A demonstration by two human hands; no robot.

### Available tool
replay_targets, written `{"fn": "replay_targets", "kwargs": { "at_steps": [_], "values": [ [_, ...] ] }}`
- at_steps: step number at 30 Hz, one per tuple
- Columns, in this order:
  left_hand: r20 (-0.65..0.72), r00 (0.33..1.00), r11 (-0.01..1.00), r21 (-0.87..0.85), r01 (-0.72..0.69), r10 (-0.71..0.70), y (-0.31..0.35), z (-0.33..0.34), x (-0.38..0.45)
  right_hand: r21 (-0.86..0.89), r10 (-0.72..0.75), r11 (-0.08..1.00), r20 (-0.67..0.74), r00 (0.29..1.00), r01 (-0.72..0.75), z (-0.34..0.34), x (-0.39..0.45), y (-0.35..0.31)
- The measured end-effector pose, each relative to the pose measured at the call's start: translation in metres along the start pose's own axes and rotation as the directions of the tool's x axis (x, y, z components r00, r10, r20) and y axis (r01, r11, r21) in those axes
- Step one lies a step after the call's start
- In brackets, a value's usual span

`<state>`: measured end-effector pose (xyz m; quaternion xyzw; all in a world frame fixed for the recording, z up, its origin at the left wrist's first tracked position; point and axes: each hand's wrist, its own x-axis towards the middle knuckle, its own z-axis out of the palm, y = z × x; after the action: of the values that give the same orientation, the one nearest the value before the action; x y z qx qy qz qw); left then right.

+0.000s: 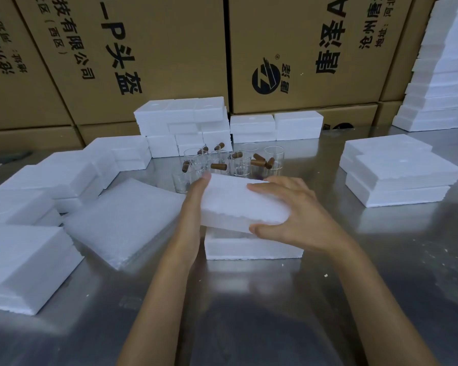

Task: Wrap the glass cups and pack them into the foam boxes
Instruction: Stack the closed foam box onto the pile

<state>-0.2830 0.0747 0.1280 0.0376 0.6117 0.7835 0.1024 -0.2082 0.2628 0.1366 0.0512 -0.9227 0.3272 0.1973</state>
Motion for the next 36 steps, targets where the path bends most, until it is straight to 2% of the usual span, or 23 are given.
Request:
{"fn": "replay_targets", "kwargs": {
  "at_steps": [21,28,31,36],
  "values": [
    [0.115,0.988,0.994,0.051,0.094,-0.100,-0.013,-0.021,0.009,-0.022,0.031,0.999,0.149,0.988,-0.028,0.003,0.001,0.011],
    [0.061,0.995,0.994,0.079,0.077,-0.082,-0.013,-0.018,0.008,-0.045,0.035,0.999,0.244,0.969,-0.025,-0.004,0.009,0.019],
    [0.061,0.995,0.995,0.077,0.069,-0.074,-0.013,-0.018,0.007,0.030,0.038,0.998,0.243,0.969,-0.047,-0.003,0.009,0.022],
    [0.062,0.997,0.996,0.072,0.051,-0.056,-0.014,-0.018,0.008,0.168,0.134,0.971,0.210,0.968,-0.171,-0.002,0.005,0.028]
  ]
}}
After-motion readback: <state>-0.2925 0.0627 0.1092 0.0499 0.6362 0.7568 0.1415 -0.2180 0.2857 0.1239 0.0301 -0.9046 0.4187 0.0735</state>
